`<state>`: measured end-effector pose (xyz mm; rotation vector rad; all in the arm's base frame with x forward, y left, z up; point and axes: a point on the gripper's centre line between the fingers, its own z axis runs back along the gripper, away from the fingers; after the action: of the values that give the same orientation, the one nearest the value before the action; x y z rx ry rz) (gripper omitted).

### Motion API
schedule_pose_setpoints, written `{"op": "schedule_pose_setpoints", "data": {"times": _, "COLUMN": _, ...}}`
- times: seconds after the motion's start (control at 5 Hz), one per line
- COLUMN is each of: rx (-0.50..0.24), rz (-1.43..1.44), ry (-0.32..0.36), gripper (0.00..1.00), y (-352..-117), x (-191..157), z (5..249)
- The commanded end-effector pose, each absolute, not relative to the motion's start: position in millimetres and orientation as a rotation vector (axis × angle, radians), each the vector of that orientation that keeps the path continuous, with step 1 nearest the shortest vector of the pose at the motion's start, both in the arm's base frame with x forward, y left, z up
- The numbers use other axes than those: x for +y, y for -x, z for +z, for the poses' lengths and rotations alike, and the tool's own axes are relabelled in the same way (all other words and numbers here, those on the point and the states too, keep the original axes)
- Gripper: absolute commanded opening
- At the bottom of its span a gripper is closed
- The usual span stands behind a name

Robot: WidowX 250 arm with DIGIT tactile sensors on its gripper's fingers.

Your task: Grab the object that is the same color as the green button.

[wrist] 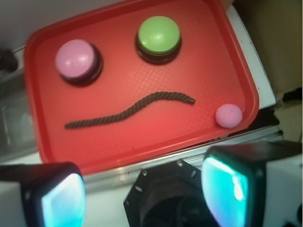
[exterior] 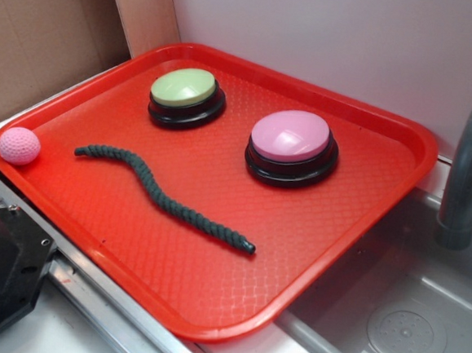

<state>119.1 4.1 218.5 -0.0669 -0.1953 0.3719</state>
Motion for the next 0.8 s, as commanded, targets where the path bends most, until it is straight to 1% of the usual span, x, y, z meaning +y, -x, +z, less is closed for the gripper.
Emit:
{"op": "schedule_pose_setpoints", "data": {"times": 0.0, "rx": -0.233, "rz": 0.758, "ry": -0.051, "gripper": 1.00, "y": -137, "x": 21, "z": 167}}
{"op": "schedule_pose_setpoints", "data": {"times": 0.2, "rx": -0.238, "rz": 0.900, "ry": -0.059, "gripper": 1.00, "y": -162, "x": 28, "z": 136}}
{"op": "schedule_pose_setpoints", "data": {"times": 0.4, "rx": -0.217, "rz": 0.931, "ry": -0.043, "gripper": 1.00, "y": -181, "x": 30, "z": 104}}
{"op": "schedule_pose_setpoints", "data": {"times": 0.6, "rx": -0.207, "rz": 0.956, "ry": -0.043, "gripper": 1.00, "y": -192, "x": 31, "z": 77}}
